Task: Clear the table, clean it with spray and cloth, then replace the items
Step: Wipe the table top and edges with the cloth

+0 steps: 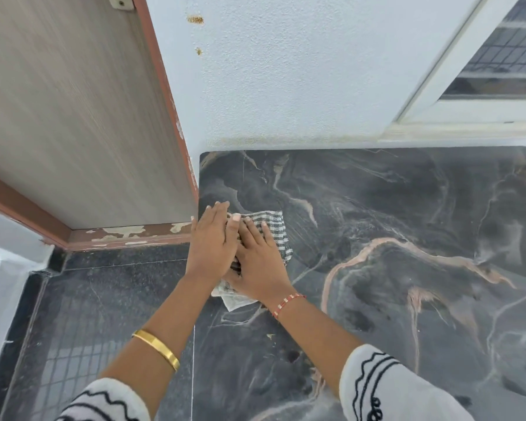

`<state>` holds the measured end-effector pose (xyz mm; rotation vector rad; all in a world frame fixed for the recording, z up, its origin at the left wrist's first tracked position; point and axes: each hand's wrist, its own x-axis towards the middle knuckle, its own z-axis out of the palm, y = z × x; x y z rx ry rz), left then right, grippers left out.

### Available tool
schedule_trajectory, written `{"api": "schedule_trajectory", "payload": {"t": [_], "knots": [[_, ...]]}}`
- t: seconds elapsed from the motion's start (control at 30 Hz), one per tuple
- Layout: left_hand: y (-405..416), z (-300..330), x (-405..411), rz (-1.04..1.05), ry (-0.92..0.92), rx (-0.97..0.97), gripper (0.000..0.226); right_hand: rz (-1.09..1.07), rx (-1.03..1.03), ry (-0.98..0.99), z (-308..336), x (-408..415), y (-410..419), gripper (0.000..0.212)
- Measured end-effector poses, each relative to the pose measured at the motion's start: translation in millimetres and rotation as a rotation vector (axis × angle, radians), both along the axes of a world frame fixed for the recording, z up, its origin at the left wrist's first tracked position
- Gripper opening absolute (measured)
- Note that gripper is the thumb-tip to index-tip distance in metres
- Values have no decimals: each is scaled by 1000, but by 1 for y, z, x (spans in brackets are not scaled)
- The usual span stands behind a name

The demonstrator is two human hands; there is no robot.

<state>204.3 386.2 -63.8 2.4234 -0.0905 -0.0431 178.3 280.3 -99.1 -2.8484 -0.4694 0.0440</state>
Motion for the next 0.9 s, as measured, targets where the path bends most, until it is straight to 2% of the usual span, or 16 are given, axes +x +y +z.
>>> {"api": "schedule_trajectory", "payload": {"t": [0.17,0.43,0.5,0.63,0.7,0.8,0.9], "knots": [[-22,1,-21,-1,-31,36,72,-56,-15,-12,-1,-1,-51,73],[-72,5,-66,1,19,16,69,-301,-97,26,0,-31,-163,80],[-84,4,-74,-33,20,15,65,-358,-108,36,1,-40,-171,75],[-88,1,-91,-83,26,12,59,-524,-123,56,-2,-63,-168,64],[-78,1,-93,-94,26,12,66,-647,-114,38,-3,-75,-155,67],[-54,-1,-92,-103,29,41,60,-830,-83,53,-2,-92,-120,72],[-24,-1,-90,-101,28,57,67,-856,-111,75,-3,-101,-69,71]]}}
